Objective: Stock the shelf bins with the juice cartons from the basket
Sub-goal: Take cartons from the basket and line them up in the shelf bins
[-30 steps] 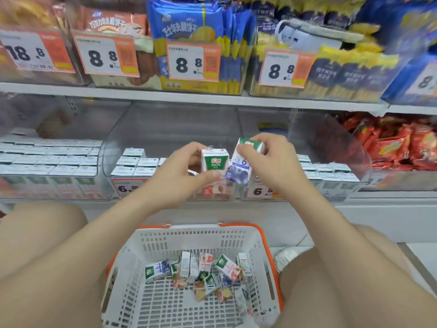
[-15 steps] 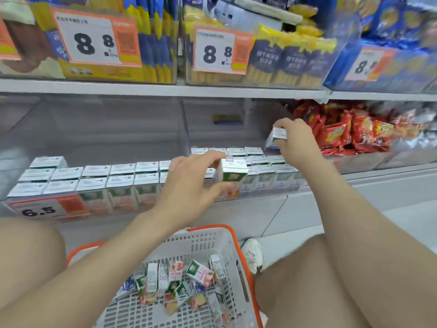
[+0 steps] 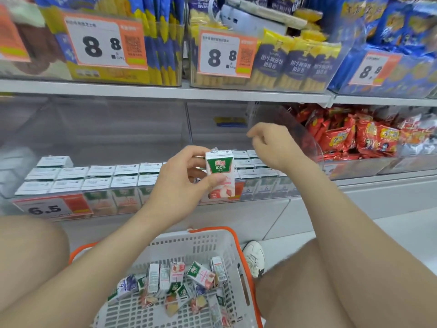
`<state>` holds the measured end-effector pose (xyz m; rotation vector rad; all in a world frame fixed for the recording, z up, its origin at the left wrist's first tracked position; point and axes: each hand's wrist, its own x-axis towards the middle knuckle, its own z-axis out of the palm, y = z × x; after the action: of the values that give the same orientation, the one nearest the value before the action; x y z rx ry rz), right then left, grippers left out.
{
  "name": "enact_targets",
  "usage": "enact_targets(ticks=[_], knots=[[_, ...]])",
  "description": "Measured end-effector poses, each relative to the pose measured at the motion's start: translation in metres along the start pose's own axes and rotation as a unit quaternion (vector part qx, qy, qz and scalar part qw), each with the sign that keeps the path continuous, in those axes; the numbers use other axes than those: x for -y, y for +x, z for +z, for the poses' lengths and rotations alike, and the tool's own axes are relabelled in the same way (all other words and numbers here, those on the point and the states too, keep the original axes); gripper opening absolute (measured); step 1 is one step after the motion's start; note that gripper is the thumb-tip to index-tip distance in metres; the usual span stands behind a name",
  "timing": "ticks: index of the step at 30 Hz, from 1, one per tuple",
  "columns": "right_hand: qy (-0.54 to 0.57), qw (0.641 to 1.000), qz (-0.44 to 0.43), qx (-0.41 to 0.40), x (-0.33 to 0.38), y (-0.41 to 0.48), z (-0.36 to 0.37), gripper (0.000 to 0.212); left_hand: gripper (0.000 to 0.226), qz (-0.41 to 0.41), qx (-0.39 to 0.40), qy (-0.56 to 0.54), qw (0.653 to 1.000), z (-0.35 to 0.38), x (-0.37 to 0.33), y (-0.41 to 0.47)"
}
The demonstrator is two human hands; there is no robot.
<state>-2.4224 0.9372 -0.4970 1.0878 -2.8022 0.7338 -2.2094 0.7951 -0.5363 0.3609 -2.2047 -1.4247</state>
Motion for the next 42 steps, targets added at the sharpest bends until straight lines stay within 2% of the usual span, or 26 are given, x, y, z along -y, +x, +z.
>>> enact_targets(ticks=[2,4,7,12,15,18,21,24,26,31,34,37,40,42], knots=[[0.144,0.988,-0.04,-0.024,0.039,-0.019,-0.002,0.024,0.041,-0.028,-0.01,-0.032,0.999,-0.012,-0.002,-0.003],[0.238,0.967,-0.084,0.029,0.076,-0.043,0.0,0.025,0.035,-0.026,-0.02,-0.043,0.999,-0.026,-0.004,-0.006],[0.234,0.961,-0.132,0.056,0.107,-0.056,0.018,0.015,0.029,-0.013,-0.023,-0.045,0.999,-0.053,-0.005,-0.015],[0.281,0.944,-0.144,0.093,0.152,-0.06,0.045,0.025,0.032,0.008,-0.017,-0.012,1.0,-0.11,0.0,-0.028],[0.324,0.931,-0.144,0.082,0.183,-0.066,0.066,0.026,0.03,0.023,-0.03,0.008,0.999,-0.144,0.004,-0.037],[0.351,0.925,-0.138,0.044,0.218,-0.069,0.087,0.03,0.02,0.011,-0.074,0.029,0.997,-0.182,0.007,-0.045],[0.388,0.913,-0.123,0.03,0.256,-0.072,0.107,0.024,0.026,-0.03,-0.17,0.093,0.981,-0.225,0.015,-0.05],[0.38,0.912,-0.154,0.024,0.299,-0.079,0.124,0.018,0.018,-0.058,-0.257,0.229,0.937,-0.275,0.046,-0.058],[0.374,0.907,-0.192,0.027,0.329,-0.082,0.133,0.019,0.022,-0.102,-0.272,0.322,0.901,-0.309,0.072,-0.065],[0.309,0.905,-0.292,0.012,0.411,-0.061,0.175,0.032,0.044,-0.296,-0.172,0.462,0.818,-0.37,0.103,-0.074],[0.231,0.912,-0.34,0.009,0.452,-0.034,0.207,0.034,0.064,-0.345,-0.124,0.473,0.801,-0.401,0.12,-0.078],[0.099,0.925,-0.366,0.002,0.487,-0.006,0.236,0.037,0.082,-0.39,-0.056,0.477,0.786,-0.422,0.141,-0.082],[0.024,0.928,-0.37,-0.03,0.52,0.02,0.269,0.025,0.086,-0.392,-0.025,0.479,0.785,-0.424,0.147,-0.083],[0.021,0.944,-0.329,-0.004,0.538,0.037,0.29,0.02,0.084,-0.386,-0.023,0.486,0.784,-0.421,0.146,-0.081]])
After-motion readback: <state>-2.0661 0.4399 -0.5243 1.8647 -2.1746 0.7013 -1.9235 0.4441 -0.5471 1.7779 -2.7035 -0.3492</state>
